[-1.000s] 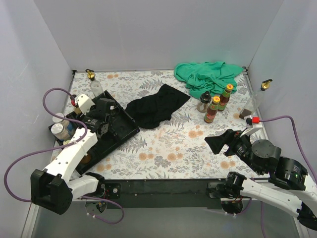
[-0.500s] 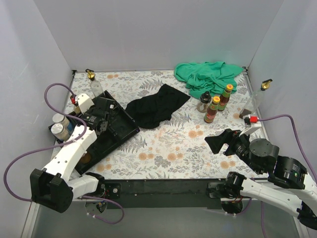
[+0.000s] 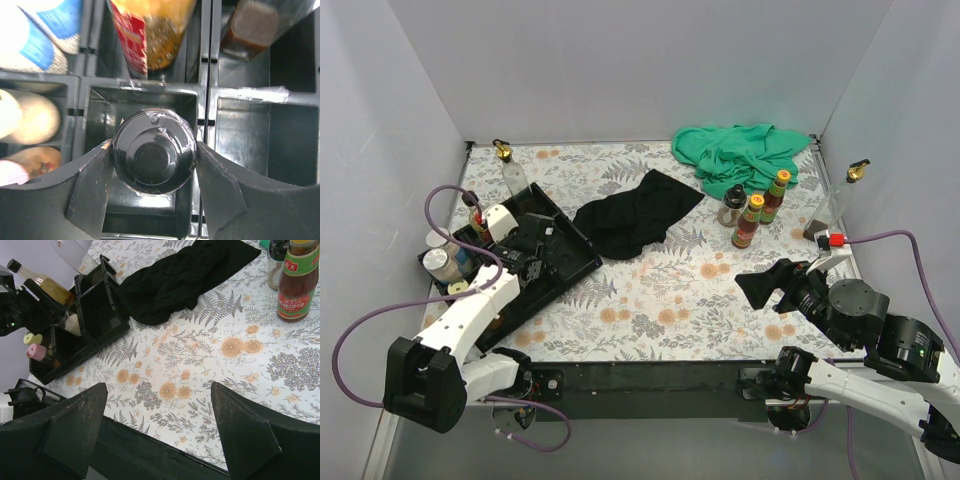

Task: Organize the condiment bottles
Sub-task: Place the bottle in the storage box.

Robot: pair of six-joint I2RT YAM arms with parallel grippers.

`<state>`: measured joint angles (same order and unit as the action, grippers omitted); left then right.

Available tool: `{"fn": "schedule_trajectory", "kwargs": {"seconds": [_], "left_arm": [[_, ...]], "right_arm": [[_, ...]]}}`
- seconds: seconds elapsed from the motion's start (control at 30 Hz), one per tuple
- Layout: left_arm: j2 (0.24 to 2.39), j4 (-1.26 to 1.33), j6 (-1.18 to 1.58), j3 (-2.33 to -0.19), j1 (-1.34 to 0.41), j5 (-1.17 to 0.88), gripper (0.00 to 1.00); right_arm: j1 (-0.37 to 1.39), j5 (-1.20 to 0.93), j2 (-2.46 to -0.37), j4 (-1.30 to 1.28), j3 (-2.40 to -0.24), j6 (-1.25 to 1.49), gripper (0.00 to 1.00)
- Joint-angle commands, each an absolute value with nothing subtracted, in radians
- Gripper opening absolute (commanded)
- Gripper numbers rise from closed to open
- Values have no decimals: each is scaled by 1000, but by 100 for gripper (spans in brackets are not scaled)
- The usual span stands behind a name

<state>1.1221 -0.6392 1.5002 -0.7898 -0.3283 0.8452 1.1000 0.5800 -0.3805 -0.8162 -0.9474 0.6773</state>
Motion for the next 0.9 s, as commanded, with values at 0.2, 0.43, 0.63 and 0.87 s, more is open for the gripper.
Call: {"fn": "schedule_trajectory", "kwargs": {"seconds": [0.2, 0.43, 0.63, 0.87], "left_arm": [[1075, -402, 1451, -678, -319, 864, 11], [1150, -371, 1445, -684, -313, 899, 11], [1196, -417, 1486, -703, -313, 919, 31], [1206, -541, 1456, -811, -311, 859, 98]], "right_arm": [[1103, 597, -379, -795, -976, 663, 92], [1103, 591, -365, -782, -965, 661, 91], [1103, 597, -345, -784, -931, 669, 94], [1103, 652, -371, -861, -913, 764, 99]]}}
